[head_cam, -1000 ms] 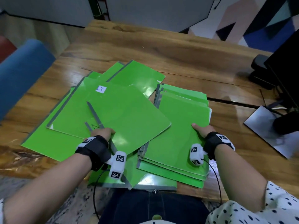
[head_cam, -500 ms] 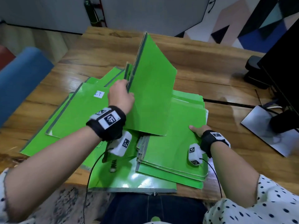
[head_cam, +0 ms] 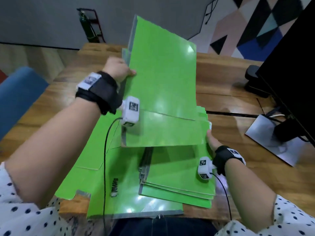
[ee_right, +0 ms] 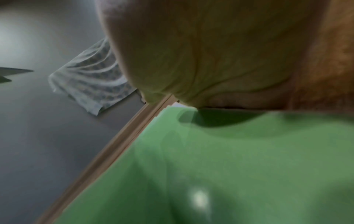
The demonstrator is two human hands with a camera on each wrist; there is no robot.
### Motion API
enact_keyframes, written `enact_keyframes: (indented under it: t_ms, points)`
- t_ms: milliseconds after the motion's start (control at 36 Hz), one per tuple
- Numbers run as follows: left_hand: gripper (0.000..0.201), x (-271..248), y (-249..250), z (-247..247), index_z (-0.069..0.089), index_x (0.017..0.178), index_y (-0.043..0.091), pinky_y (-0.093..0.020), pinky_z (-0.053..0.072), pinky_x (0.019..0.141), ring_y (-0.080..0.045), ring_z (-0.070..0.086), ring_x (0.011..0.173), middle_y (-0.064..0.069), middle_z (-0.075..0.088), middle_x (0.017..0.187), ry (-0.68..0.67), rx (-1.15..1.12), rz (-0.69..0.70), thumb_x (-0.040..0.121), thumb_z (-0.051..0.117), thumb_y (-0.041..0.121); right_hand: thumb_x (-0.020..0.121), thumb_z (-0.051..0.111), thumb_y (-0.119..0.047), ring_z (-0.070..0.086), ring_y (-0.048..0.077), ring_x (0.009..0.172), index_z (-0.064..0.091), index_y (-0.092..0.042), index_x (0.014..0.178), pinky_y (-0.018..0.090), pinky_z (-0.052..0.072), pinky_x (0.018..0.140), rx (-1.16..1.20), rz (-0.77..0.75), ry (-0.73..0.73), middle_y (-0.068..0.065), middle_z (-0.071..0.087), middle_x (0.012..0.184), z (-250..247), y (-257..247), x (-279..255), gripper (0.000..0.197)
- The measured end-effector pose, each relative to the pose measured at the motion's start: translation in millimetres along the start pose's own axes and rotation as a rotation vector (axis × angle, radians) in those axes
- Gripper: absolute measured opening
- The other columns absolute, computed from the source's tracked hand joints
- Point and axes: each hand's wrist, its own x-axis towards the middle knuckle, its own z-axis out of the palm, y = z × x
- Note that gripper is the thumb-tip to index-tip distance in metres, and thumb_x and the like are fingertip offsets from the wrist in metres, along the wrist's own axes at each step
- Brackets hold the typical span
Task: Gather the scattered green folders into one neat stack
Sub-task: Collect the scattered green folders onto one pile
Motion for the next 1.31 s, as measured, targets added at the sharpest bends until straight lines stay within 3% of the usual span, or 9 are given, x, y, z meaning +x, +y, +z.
enact_keyframes:
  t_ms: [139, 278, 417, 555, 778, 917, 1028, 1139, 1305]
  points:
    - [0.035, -13, -68, 61, 0.060, 0.111, -0.009, -0.037, 0.046, 0.075, -0.022, 0.053, 0.082, -0.015, 0.058, 0.092, -0.131, -0.003, -0.199, 0.086, 0.066, 0.016, 0.047, 0.025, -0.099, 0.051, 0.030, 0.126, 0.044, -0.022, 0.140, 0.050, 0.034, 0.110, 0.150, -0.016, -0.076, 0.008, 0.051, 0.138, 5, -13, -43, 0.122]
    - [0.043, -35, -121, 89, 0.044, 0.130, -0.009, -0.036, 0.047, 0.083, -0.034, 0.057, 0.109, -0.021, 0.057, 0.120, -0.233, 0.182, -0.408, 0.094, 0.054, 0.013, 0.039, 0.013, -0.104, 0.027, 0.027, 0.142, 0.020, -0.021, 0.151, 0.051, 0.020, 0.116, 0.062, 0.048, -0.009, 0.006, 0.022, 0.156, 7, -11, -35, 0.139]
    - [0.041, -58, -156, 98, 0.040, 0.133, -0.011, -0.028, 0.045, 0.081, -0.031, 0.054, 0.102, -0.023, 0.050, 0.131, -0.319, 0.271, -0.513, 0.097, 0.045, 0.007, 0.084, 0.009, -0.077, 0.023, 0.027, 0.143, 0.016, -0.018, 0.152, 0.043, 0.018, 0.117, 0.056, 0.073, 0.022, 0.007, 0.018, 0.157, 20, -45, -85, 0.090]
    - [0.046, -79, -174, 121, 0.025, 0.136, -0.005, -0.038, 0.047, 0.095, -0.036, 0.051, 0.114, -0.024, 0.046, 0.131, -0.271, 0.180, -0.591, 0.095, 0.045, 0.001, 0.087, 0.009, -0.073, 0.019, 0.027, 0.145, 0.013, -0.017, 0.153, 0.048, 0.016, 0.117, -0.004, 0.052, -0.005, 0.009, 0.013, 0.159, 21, -42, -82, 0.086]
    - [0.048, -85, -156, 150, 0.024, 0.138, 0.009, -0.026, 0.050, 0.058, -0.023, 0.059, 0.077, -0.015, 0.058, 0.111, -0.244, 0.192, -0.381, 0.096, 0.045, 0.003, 0.089, 0.016, -0.070, 0.019, 0.030, 0.144, 0.015, -0.016, 0.152, 0.048, 0.018, 0.114, -0.069, 0.027, 0.011, 0.012, 0.014, 0.158, 25, -38, -79, 0.083]
    - [0.058, -95, -146, 175, 0.032, 0.141, 0.007, -0.038, 0.038, 0.107, -0.029, 0.033, 0.131, -0.015, 0.032, 0.144, -0.261, 0.414, -0.275, 0.092, 0.057, 0.021, 0.057, 0.034, -0.094, 0.031, 0.031, 0.139, 0.024, -0.011, 0.149, 0.047, 0.026, 0.112, -0.147, 0.030, 0.030, 0.014, 0.025, 0.155, 28, -32, -67, 0.125]
    - [0.072, -98, -147, 184, 0.016, 0.149, 0.004, -0.043, 0.034, 0.110, -0.029, 0.026, 0.138, -0.012, 0.022, 0.152, -0.378, 0.449, -0.211, 0.094, 0.050, 0.036, 0.077, 0.053, -0.070, 0.039, 0.034, 0.133, 0.027, -0.001, 0.146, 0.045, 0.033, 0.110, -0.144, 0.056, 0.109, 0.019, 0.032, 0.151, 32, -31, -60, 0.101]
    - [0.065, -80, -168, 158, 0.038, 0.142, 0.012, -0.049, 0.040, 0.105, -0.031, 0.042, 0.131, -0.012, 0.038, 0.147, -0.424, 0.416, -0.153, 0.093, 0.038, 0.055, 0.081, 0.061, -0.058, 0.045, 0.036, 0.127, 0.032, 0.003, 0.142, 0.043, 0.040, 0.103, -0.221, 0.081, 0.168, 0.021, 0.040, 0.144, 36, -32, -54, 0.091]
    - [0.084, -57, -227, 92, 0.014, 0.151, 0.012, -0.054, 0.021, 0.114, -0.039, 0.011, 0.144, -0.019, 0.004, 0.157, -0.144, 0.688, -0.462, 0.088, 0.052, 0.052, 0.077, 0.063, -0.060, 0.045, 0.036, 0.128, 0.032, 0.002, 0.142, 0.046, 0.039, 0.106, -0.209, 0.073, 0.190, 0.020, 0.040, 0.145, 35, -30, -52, 0.095]
